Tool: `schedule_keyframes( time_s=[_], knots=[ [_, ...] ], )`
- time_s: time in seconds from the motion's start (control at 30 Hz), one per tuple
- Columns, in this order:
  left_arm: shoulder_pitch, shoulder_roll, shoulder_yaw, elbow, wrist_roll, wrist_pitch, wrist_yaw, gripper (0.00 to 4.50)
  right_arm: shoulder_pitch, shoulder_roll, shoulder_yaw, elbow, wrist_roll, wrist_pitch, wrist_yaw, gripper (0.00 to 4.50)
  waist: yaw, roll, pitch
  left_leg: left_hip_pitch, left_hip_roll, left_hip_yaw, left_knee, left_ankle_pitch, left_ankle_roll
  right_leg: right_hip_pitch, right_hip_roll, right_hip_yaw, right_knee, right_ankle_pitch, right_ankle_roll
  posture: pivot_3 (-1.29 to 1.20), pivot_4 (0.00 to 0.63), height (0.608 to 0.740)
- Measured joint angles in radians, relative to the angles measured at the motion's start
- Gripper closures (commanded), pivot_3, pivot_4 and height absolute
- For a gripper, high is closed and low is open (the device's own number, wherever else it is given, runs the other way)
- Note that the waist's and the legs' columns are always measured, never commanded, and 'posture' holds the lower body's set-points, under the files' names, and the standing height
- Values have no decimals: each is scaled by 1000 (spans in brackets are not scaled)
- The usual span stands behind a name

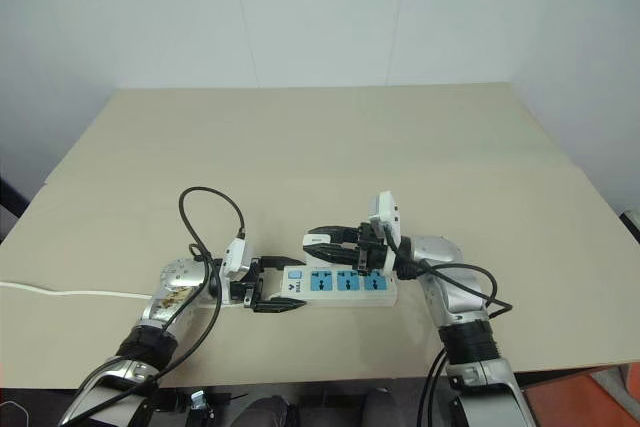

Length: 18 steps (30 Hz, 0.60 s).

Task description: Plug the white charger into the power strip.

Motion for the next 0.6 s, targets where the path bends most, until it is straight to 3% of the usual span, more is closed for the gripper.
schedule_keyframes(
  time_s=[0.6],
  knots=[
    [9, 1, 0, -11, -1, 1, 6, 1228, -9, -24, 30, 64, 1, -42, 22, 3364, 0, 0, 0, 0, 0, 0, 0, 0, 0, 0, 0, 0, 0, 0, 0, 0, 150, 740]
  ],
)
